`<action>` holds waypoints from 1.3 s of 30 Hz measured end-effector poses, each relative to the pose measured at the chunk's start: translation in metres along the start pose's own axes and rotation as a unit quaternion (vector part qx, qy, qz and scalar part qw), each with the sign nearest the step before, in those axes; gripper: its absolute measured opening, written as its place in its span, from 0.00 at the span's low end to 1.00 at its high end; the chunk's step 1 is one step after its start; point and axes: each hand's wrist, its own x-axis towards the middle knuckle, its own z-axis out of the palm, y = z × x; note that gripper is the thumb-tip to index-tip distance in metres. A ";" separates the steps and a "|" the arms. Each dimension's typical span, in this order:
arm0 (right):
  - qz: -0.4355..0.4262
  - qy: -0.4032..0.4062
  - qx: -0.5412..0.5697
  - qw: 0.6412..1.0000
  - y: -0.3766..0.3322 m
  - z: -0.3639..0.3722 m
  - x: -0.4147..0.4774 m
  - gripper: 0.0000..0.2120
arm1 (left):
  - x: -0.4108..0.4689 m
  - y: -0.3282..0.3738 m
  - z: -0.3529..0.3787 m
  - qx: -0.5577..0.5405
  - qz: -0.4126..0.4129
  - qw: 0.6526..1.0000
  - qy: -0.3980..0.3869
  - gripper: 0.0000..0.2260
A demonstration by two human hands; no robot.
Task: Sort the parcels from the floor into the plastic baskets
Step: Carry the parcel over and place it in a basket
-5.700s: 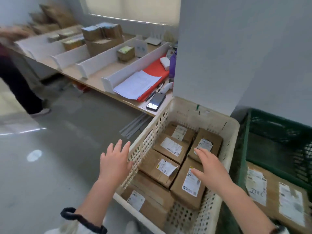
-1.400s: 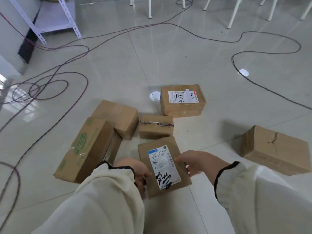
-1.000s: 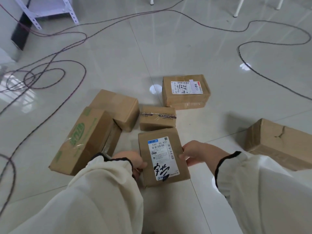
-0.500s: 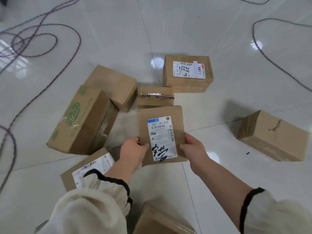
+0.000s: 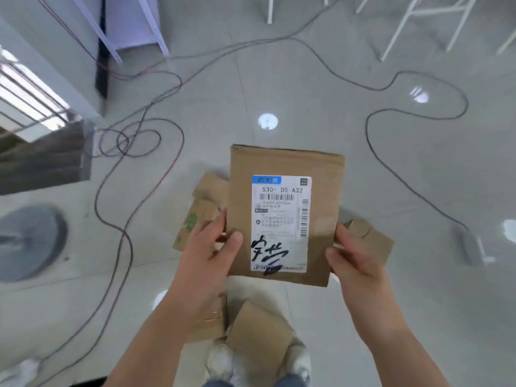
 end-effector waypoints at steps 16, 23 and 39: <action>-0.328 0.027 0.068 0.942 -0.372 -0.056 -0.211 0.23 | -0.188 0.359 -0.163 -0.162 0.264 0.936 0.167 0.17; -0.359 0.091 0.058 0.927 -0.407 -0.058 -0.261 0.25 | -0.210 0.404 -0.189 -0.151 0.340 0.921 0.113 0.16; -0.329 0.290 0.112 0.892 -0.365 -0.036 -0.364 0.21 | -0.251 0.411 -0.189 -0.143 0.416 0.896 -0.069 0.17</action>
